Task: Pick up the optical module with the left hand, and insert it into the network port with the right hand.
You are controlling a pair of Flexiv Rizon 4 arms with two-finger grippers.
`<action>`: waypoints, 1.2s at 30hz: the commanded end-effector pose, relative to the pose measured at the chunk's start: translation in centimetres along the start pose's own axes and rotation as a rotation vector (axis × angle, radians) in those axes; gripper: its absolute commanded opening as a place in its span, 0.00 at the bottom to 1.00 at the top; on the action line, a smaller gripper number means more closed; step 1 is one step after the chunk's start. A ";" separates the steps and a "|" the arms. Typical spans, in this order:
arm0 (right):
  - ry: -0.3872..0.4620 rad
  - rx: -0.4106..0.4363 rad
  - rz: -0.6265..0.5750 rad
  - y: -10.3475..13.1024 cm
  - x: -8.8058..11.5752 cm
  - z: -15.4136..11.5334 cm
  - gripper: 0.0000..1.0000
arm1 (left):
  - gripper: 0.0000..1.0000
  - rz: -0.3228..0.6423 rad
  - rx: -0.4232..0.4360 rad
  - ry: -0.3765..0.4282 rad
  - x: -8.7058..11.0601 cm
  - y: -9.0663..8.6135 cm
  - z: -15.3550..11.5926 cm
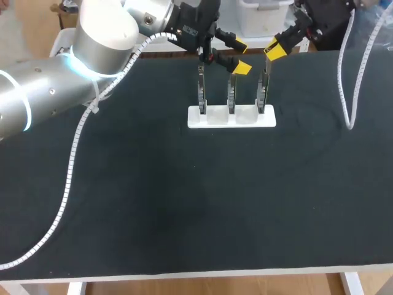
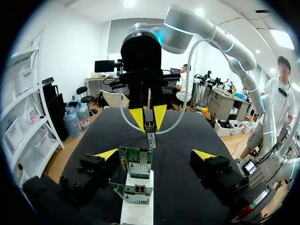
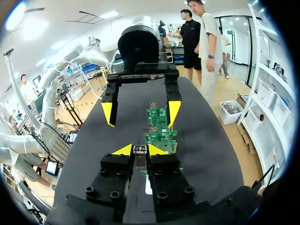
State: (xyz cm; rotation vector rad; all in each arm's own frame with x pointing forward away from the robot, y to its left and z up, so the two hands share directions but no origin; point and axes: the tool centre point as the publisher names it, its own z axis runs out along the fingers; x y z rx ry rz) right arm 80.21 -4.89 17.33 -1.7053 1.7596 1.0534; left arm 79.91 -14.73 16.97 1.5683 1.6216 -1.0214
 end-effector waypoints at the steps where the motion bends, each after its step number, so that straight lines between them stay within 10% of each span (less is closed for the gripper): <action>1: 0.001 0.062 -0.002 0.6 0.2 0.1 0.00 | 1.00 0.000 0.002 0.003 0.0 0.1 0.0; 36: 0.014 0.048 -0.015 0.0 -0.1 0.0 0.00 | 1.00 0.000 0.002 0.003 0.0 0.1 0.0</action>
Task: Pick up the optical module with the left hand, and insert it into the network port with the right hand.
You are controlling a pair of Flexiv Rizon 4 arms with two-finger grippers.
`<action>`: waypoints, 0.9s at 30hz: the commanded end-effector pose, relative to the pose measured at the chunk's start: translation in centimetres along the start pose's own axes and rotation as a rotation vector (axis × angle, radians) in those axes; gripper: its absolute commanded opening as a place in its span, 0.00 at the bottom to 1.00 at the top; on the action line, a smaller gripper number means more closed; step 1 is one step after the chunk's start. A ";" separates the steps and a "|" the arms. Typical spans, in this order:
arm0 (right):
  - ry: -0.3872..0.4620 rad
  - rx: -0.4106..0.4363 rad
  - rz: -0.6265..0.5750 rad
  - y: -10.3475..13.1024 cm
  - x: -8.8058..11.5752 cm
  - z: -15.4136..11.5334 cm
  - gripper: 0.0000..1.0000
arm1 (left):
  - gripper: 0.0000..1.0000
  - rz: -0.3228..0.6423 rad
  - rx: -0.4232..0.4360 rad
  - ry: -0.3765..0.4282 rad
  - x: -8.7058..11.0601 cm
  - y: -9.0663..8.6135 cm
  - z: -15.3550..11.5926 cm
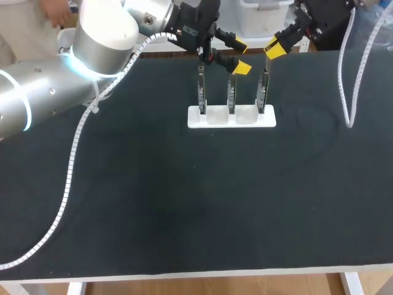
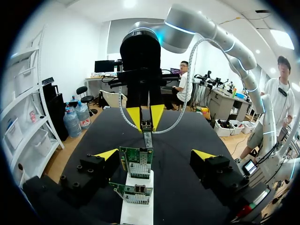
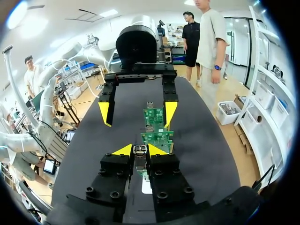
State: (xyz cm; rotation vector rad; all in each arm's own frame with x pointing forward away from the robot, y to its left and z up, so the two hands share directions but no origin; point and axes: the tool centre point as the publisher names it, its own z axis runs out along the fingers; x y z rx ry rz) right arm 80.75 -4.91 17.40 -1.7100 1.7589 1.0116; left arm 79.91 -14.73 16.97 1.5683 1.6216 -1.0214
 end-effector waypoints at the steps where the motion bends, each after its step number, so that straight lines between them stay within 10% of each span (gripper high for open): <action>1: 0.003 0.021 -0.001 0.5 0.1 0.2 0.00 | 1.00 0.000 0.002 0.003 0.0 0.1 0.0; 27: 0.011 0.010 0.001 -0.5 0.3 0.3 0.00 | 1.00 0.000 0.002 0.003 0.0 0.1 0.0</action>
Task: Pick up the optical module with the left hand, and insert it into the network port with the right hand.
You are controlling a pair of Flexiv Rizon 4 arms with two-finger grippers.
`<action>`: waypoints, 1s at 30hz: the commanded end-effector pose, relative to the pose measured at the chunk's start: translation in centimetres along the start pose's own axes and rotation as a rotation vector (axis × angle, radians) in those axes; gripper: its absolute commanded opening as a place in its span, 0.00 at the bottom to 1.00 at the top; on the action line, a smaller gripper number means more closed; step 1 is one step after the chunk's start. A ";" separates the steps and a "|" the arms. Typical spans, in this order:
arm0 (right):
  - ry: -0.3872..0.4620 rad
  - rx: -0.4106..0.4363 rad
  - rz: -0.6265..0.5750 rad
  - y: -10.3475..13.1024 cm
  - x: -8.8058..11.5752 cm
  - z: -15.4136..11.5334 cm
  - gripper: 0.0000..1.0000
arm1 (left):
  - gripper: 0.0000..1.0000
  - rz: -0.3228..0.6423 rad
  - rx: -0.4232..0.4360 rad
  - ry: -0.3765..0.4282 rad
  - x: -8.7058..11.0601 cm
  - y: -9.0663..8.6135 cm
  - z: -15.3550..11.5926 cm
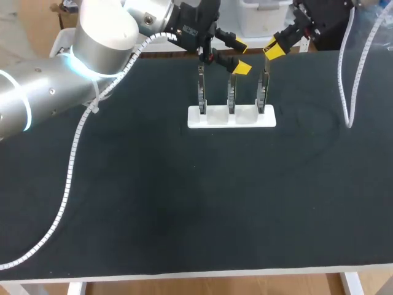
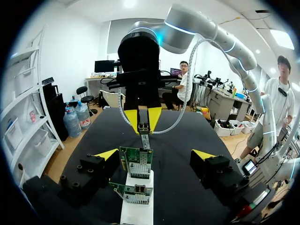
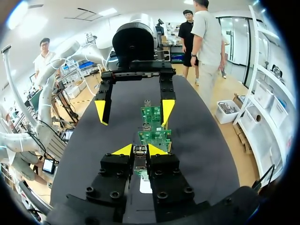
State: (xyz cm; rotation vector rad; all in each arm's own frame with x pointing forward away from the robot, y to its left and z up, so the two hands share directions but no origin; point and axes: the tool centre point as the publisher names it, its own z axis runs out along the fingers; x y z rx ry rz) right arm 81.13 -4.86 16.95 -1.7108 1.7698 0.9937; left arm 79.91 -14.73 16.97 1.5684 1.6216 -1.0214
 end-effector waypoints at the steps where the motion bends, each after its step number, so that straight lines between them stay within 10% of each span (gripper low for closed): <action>1: 0.001 -0.002 0.000 -0.1 0.0 0.0 0.00 | 1.00 0.000 0.002 0.003 0.0 0.1 0.0; 30: 0.006 -0.028 -0.009 -0.6 0.0 0.1 0.00 | 1.00 0.000 0.002 0.003 0.0 0.1 0.0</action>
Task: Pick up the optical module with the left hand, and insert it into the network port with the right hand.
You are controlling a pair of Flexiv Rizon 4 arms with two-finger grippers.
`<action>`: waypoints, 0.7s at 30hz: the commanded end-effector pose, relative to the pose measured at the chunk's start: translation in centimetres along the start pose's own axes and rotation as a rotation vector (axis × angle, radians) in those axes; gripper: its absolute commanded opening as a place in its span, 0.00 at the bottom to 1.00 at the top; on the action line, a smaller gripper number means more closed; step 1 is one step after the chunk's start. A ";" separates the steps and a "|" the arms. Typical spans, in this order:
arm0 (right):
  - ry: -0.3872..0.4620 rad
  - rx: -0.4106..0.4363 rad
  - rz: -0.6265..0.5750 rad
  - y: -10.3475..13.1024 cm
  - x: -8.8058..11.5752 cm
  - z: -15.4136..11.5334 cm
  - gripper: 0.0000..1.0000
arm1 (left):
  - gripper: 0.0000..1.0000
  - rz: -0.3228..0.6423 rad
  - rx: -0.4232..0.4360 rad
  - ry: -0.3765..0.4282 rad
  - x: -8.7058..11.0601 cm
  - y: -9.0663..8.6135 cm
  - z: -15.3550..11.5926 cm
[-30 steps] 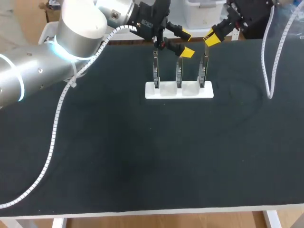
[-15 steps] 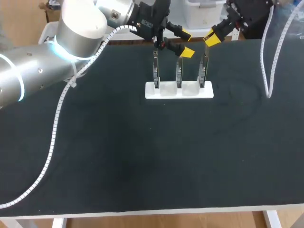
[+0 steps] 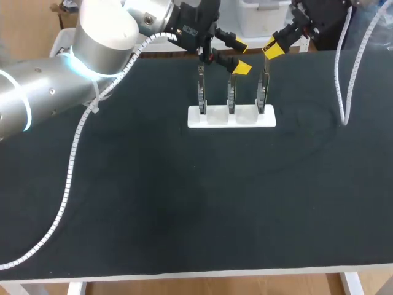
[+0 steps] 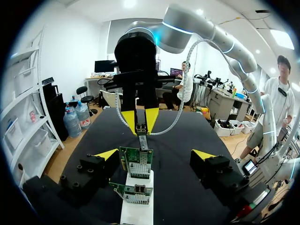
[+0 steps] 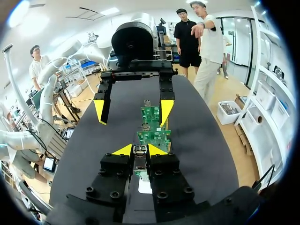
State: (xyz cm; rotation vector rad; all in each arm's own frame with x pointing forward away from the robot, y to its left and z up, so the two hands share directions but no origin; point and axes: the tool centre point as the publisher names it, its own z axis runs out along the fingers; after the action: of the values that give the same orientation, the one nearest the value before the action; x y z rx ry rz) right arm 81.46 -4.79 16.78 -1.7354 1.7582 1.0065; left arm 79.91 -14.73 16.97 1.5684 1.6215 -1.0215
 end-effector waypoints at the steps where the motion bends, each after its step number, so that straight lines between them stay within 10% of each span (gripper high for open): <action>1: 0.001 -0.007 0.002 -0.3 0.0 0.0 0.00 | 1.00 0.000 0.002 0.003 0.0 0.1 0.0; 21: 0.001 -0.014 0.004 -0.4 0.2 0.2 0.00 | 1.00 0.000 0.002 0.003 0.0 0.1 0.0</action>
State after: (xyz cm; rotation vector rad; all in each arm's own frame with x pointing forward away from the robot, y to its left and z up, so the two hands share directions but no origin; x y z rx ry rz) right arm 81.36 -4.71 16.64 -1.7369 1.7628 1.0126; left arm 79.91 -14.73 16.97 1.5684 1.6215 -1.0215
